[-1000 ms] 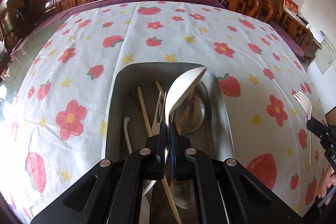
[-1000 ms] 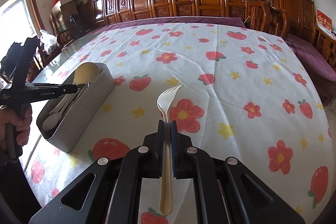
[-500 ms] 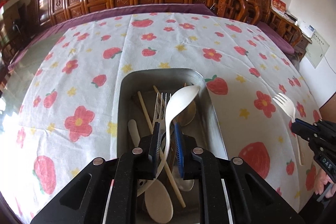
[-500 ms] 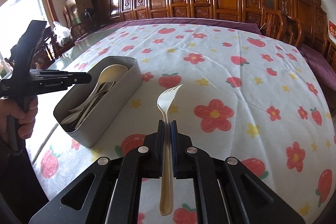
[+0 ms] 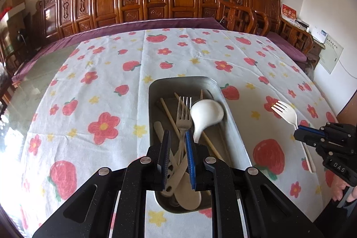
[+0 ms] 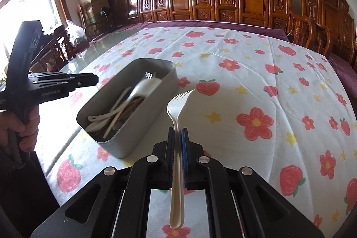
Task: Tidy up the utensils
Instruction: 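Lower the white plastic fork into the tray and open the right gripper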
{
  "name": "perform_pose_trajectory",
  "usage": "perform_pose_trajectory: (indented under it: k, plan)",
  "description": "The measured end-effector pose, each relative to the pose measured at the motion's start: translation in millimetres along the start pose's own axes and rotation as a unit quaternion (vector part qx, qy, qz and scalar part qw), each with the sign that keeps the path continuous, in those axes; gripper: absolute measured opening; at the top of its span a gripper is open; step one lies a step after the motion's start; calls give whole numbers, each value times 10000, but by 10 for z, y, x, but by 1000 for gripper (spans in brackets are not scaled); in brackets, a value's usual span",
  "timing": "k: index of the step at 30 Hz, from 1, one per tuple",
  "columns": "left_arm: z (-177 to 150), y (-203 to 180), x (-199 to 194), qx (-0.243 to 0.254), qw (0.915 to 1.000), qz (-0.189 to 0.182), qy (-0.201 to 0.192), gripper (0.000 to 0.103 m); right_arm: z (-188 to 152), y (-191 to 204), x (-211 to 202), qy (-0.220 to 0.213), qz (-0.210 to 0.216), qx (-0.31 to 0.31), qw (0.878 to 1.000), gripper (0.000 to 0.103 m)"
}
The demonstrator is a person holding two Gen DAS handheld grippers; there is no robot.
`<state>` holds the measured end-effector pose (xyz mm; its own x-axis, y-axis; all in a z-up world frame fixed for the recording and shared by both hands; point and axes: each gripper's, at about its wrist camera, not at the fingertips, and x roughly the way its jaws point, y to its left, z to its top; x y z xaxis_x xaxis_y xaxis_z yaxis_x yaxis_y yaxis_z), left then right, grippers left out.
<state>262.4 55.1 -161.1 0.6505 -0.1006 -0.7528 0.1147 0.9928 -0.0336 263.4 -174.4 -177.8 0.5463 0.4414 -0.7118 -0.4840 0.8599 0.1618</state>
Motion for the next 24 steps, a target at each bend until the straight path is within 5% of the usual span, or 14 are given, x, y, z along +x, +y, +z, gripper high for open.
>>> perform_pose_trajectory:
  k: [11,24]
  plan:
    - [35,181,-87,-97,9998,-55,-161,20,361,312,144,-99,127,-45,9999,7]
    - [30,449,-82,-268,9995,88,-150,20,726,707,881,162,320,18,9994,7]
